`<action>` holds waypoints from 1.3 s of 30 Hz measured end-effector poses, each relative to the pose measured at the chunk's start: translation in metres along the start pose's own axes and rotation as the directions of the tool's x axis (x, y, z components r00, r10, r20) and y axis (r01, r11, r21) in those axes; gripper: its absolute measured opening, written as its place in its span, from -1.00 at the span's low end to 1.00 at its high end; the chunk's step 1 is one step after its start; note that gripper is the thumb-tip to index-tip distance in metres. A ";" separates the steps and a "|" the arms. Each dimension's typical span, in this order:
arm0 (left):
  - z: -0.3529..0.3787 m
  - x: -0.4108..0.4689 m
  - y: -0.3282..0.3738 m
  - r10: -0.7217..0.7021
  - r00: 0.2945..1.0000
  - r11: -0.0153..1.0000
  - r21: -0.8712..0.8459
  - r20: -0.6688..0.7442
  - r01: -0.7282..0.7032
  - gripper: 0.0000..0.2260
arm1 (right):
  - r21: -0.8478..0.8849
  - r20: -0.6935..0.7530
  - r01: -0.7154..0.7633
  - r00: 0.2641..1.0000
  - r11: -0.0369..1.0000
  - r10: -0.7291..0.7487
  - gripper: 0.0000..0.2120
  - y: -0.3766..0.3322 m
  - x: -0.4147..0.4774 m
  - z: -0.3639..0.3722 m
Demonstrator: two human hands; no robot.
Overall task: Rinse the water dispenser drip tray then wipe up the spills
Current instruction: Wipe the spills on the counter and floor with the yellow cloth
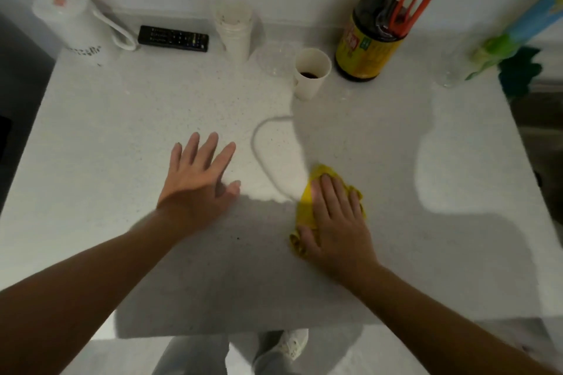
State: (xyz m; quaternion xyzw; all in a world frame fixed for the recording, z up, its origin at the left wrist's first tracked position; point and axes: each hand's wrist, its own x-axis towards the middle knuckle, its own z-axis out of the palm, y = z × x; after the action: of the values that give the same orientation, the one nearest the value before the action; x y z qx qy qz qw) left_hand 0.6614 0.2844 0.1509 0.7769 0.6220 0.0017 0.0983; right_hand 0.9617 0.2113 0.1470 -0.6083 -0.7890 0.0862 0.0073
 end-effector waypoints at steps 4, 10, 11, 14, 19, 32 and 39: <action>-0.006 -0.001 0.001 -0.040 0.999 0.999 -0.024 0.013 0.041 -0.27 | -0.063 0.096 -0.234 0.966 0.970 0.240 -0.20 0.011 -0.061 -0.003; -0.010 -0.002 -0.004 0.025 1.000 0.997 -0.079 -0.005 -0.026 -0.35 | -0.038 0.071 -0.562 0.824 0.827 0.563 -0.21 -0.102 -0.079 0.010; -0.012 -0.004 -0.006 0.037 0.999 0.989 -0.143 -0.031 -0.041 -0.39 | -0.024 0.054 -0.563 0.824 0.826 0.563 -0.20 -0.120 -0.068 0.014; -0.015 -0.019 -0.028 0.117 0.981 0.931 -0.327 -0.153 -0.162 -0.57 | 0.027 0.003 -0.572 0.820 0.820 0.572 -0.20 -0.142 -0.016 0.010; -0.013 -0.091 -0.110 0.298 0.941 0.926 -0.189 -0.162 -0.326 -0.56 | -0.048 0.073 -0.303 0.949 0.952 0.306 -0.16 -0.119 0.115 -0.010; -0.031 -0.235 -0.229 -0.328 0.943 0.936 -0.158 -0.057 0.316 -0.39 | -0.025 0.126 0.179 0.977 0.984 -0.174 -0.16 -0.221 -0.025 0.028; -0.010 -0.238 -0.230 -0.585 0.796 0.716 -0.363 0.153 0.596 -0.43 | -0.113 0.154 0.098 0.985 0.989 -0.080 -0.11 -0.185 0.109 0.000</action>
State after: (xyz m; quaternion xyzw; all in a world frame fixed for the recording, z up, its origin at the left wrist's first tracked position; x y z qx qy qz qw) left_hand 0.3837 0.1035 0.1533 0.5015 0.8221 0.0846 0.2558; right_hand 0.7560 0.2710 0.1631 -0.5636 -0.8174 0.0835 -0.0845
